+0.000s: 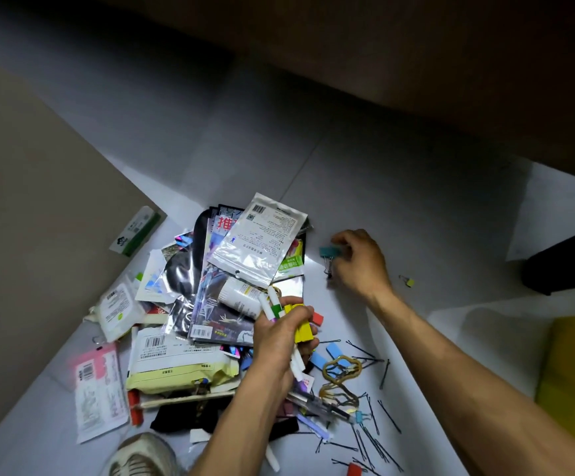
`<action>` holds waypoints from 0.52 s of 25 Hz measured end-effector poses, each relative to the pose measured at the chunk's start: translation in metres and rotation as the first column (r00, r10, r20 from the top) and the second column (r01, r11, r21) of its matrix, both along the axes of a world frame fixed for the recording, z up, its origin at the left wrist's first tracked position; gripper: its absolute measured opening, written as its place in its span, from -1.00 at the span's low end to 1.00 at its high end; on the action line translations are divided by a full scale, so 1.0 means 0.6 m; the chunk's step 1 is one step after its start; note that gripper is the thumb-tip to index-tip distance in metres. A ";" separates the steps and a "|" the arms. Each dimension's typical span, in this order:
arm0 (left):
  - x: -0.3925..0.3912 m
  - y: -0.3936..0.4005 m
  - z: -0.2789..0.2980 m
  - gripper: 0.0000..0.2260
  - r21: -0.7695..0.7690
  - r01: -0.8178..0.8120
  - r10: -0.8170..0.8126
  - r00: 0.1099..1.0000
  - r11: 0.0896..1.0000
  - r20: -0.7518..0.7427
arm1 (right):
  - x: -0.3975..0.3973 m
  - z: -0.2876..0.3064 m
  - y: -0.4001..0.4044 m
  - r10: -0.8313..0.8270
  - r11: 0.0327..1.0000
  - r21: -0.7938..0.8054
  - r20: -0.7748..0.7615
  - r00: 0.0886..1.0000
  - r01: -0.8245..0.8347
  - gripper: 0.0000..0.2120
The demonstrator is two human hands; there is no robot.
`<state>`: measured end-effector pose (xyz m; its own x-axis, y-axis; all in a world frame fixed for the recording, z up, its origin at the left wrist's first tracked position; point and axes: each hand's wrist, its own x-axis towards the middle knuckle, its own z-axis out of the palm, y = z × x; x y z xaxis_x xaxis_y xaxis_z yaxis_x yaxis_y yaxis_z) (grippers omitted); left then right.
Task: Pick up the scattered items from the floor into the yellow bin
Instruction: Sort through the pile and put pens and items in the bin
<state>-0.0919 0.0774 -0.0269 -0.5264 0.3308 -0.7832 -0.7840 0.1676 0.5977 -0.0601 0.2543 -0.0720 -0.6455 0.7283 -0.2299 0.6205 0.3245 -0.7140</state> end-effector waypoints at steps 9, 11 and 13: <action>-0.013 0.006 0.003 -0.80 -0.002 -0.034 0.034 0.999 0.999 -0.011 | 0.011 -0.009 -0.057 0.217 0.926 0.234 0.308 0.926 -0.295 -0.82; -0.014 0.001 0.001 -0.80 -0.007 -0.038 0.038 0.999 0.999 -0.016 | 0.023 0.000 -0.055 0.125 0.969 0.179 0.226 0.966 -0.168 -0.86; -0.016 -0.002 -0.001 -0.80 -0.016 -0.033 0.033 0.999 0.999 -0.030 | 0.044 0.011 -0.058 0.019 0.993 0.112 0.127 0.992 -0.034 -0.88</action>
<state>-0.1014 0.0760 -0.0275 -0.5601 0.2999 -0.7722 -0.7712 0.1519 0.6183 -0.0335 0.2197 -0.0656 -0.6363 0.7375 -0.2265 0.6927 0.4169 -0.5885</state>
